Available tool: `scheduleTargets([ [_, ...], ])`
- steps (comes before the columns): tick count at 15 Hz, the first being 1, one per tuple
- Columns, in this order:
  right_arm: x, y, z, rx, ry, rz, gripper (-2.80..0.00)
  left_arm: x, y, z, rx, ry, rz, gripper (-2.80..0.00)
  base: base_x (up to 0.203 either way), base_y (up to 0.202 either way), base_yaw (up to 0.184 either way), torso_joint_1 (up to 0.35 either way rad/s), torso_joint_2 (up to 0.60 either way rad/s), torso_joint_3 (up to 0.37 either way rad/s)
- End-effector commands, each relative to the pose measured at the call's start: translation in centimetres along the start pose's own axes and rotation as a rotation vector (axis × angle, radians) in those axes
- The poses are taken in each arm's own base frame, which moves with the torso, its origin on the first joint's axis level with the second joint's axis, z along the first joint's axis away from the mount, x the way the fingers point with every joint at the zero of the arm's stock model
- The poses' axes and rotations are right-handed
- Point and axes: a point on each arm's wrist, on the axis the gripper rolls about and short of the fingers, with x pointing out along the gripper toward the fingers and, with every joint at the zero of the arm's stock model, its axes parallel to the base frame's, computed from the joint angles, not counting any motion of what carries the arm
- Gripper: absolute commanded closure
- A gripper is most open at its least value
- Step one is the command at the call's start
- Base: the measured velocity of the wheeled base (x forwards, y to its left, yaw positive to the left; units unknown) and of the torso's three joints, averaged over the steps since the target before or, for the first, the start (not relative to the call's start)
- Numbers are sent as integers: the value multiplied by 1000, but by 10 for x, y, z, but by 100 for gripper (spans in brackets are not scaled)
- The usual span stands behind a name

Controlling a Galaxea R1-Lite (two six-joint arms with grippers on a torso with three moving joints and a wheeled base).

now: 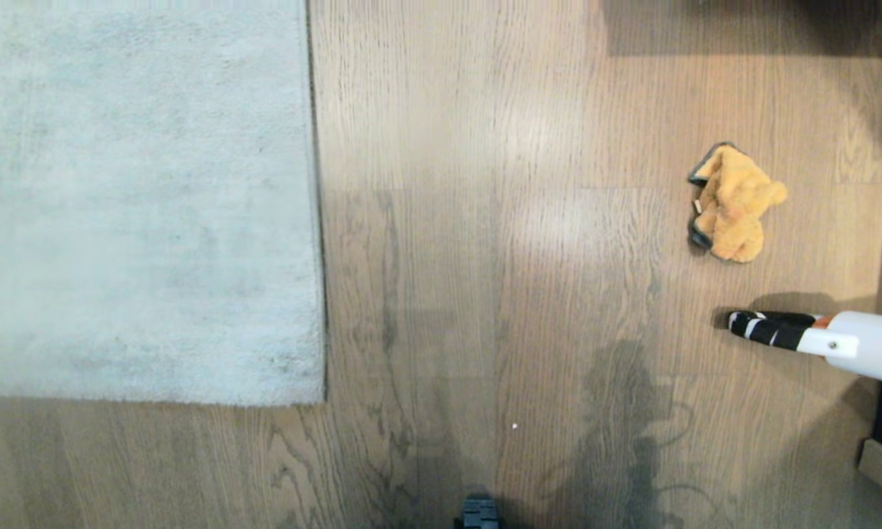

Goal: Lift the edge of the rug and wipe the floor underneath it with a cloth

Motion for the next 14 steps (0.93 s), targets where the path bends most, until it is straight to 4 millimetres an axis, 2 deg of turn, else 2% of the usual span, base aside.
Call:
scheduleTargets([
  [1, 0, 0, 0, -1, 1, 1, 0, 0, 0, 0, -1, -1, 1, 0, 0, 0, 0, 2, -2, 212],
  [14, 0, 0, 0, -1, 1, 1, 0, 0, 0, 0, -7, -3, 2, 0, 0, 0, 0, 1, 3, 202],
])
